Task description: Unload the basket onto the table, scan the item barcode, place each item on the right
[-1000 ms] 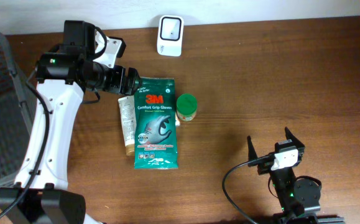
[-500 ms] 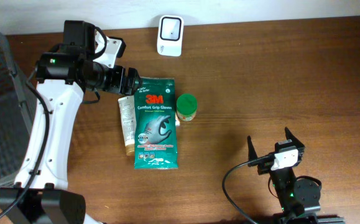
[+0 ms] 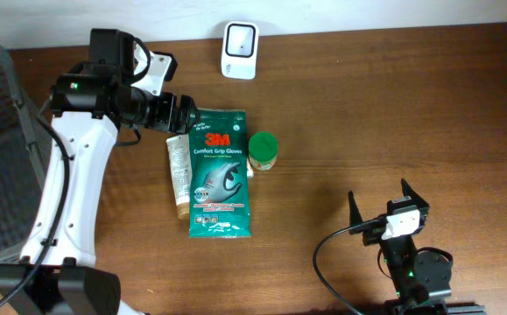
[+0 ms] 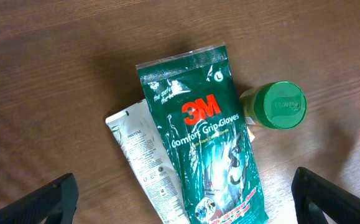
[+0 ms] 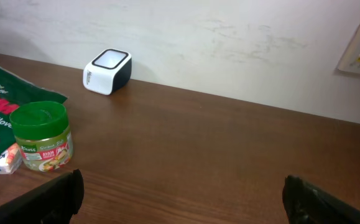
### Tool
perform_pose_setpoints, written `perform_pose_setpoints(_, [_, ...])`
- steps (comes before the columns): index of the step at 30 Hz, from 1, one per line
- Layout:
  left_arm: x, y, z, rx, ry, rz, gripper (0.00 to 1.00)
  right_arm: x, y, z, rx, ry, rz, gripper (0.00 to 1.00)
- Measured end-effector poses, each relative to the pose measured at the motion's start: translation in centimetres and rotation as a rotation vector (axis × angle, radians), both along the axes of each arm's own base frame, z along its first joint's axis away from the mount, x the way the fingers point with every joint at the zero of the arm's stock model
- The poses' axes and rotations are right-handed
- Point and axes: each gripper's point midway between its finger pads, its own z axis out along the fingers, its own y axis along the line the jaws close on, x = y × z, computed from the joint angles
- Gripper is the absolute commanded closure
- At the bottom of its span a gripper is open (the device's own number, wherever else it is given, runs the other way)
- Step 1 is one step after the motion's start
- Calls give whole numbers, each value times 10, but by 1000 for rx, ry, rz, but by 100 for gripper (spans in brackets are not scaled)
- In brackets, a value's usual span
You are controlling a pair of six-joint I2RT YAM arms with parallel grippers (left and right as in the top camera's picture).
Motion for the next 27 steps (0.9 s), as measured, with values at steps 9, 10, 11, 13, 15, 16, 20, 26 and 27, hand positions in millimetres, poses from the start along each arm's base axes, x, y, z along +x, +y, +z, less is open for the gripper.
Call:
perform_pose_setpoints(9, [0,0,0,0,0,0,1,0,0,0,0,0,0,2])
perform_pose_setpoints(10, [0,0,0,0,0,0,1,0,0,0,-1,0,0,2])
perform_pose_setpoints(11, [0,0,0,0,0,0,1,0,0,0,-1,0,0,2])
perform_pose_setpoints(13, [0,0,0,0,0,0,1,0,0,0,-1,0,0,2])
perform_pose_setpoints(15, [0,0,0,0,0,0,1,0,0,0,0,0,0,2])
perform_pose_setpoints(16, [0,0,0,0,0,0,1,0,0,0,-1,0,0,2])
perform_pose_setpoints(20, [0,0,0,0,0,0,1,0,0,0,-1,0,0,2])
perform_pose_setpoints(26, [0,0,0,0,0,0,1,-1,4,1,1,-5,26,2])
perform_pose_setpoints(27, [0,0,0,0,0,0,1,-1,7,3,3,-11,44,2])
